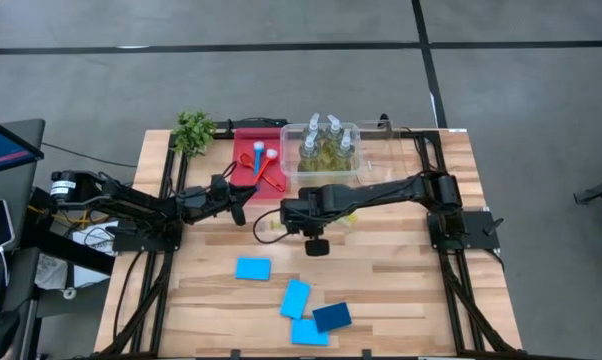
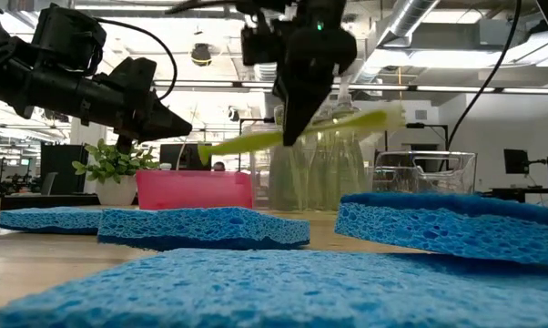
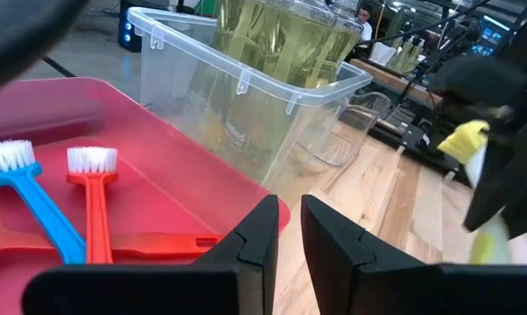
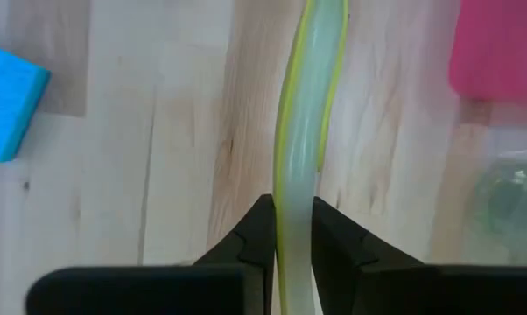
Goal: Pick & Place Kitchen Sink Supplies
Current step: Put the green toilet brush into the red bin
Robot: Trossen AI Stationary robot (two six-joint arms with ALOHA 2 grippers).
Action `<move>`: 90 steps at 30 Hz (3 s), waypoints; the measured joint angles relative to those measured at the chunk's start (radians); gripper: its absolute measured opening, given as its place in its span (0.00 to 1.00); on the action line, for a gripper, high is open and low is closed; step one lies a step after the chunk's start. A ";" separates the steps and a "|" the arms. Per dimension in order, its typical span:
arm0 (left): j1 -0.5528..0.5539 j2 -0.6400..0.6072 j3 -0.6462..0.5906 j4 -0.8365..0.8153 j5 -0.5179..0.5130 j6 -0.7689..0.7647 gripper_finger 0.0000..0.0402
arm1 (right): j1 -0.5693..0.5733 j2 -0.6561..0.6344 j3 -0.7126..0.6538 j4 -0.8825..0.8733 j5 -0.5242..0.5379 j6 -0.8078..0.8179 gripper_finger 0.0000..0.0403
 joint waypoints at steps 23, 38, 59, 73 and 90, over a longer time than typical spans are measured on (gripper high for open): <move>0.000 0.000 0.001 0.214 0.280 0.085 0.13 | -0.003 -0.002 0.353 -0.089 0.146 -0.170 0.11; 0.000 -0.001 0.139 0.241 0.421 0.377 0.30 | -0.013 -0.002 0.370 0.143 0.140 -0.179 0.11; 0.002 -0.001 0.176 0.196 0.567 0.309 0.41 | -0.011 -0.003 0.372 0.139 0.134 -0.185 0.11; 0.028 -0.002 0.166 0.168 0.561 0.350 0.55 | -0.011 -0.001 0.370 0.132 0.139 -0.189 0.11; 0.089 -0.013 0.164 0.026 0.587 0.357 0.57 | -0.013 -0.042 0.369 0.041 0.197 -0.175 0.11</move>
